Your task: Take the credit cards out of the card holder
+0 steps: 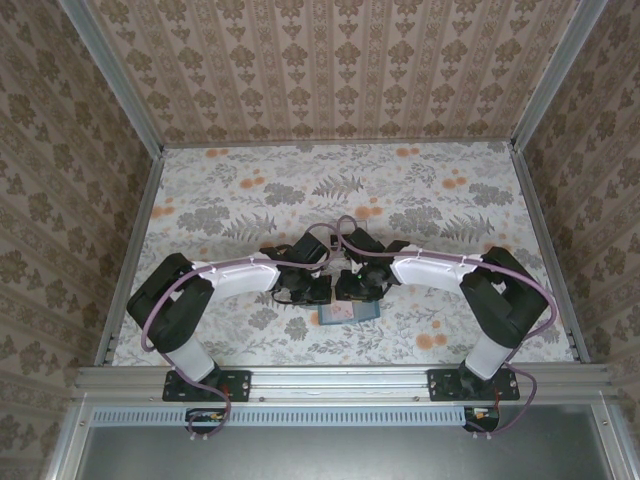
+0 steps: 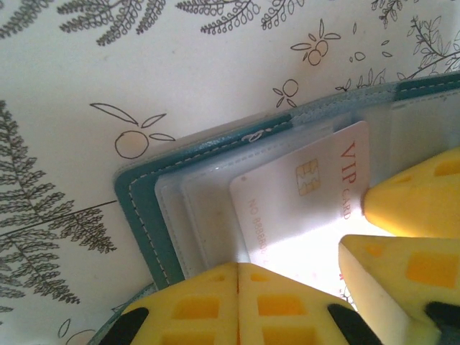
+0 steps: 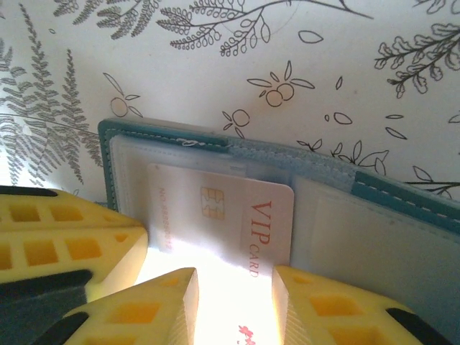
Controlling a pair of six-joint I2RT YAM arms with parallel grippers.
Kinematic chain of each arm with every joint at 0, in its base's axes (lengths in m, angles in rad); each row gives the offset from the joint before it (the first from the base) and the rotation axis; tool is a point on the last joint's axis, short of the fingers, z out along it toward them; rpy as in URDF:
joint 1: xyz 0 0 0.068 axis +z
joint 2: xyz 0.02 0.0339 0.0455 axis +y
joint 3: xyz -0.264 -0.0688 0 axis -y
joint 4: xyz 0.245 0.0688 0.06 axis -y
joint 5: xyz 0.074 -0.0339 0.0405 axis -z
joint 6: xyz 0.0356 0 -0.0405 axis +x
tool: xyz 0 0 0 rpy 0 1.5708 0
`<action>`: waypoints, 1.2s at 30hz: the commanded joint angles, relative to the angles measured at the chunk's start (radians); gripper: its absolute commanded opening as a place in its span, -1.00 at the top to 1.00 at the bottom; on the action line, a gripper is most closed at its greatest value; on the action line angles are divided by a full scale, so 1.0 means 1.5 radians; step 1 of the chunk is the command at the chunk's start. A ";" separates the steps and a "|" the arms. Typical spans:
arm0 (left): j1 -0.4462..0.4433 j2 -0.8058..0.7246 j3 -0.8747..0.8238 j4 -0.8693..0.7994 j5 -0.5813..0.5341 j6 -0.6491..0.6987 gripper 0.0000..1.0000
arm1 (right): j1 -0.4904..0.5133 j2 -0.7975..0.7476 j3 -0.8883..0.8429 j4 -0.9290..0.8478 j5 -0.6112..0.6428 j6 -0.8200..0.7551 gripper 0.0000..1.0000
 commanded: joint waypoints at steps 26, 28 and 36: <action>-0.017 0.060 0.027 -0.050 -0.016 0.024 0.86 | -0.041 -0.015 -0.078 0.083 -0.103 0.016 0.50; -0.017 0.063 0.025 -0.052 -0.016 0.025 0.87 | -0.042 -0.023 -0.081 0.092 -0.109 0.022 0.53; -0.017 0.063 0.025 -0.055 -0.018 0.025 0.87 | -0.043 -0.060 -0.088 0.092 -0.113 0.032 0.67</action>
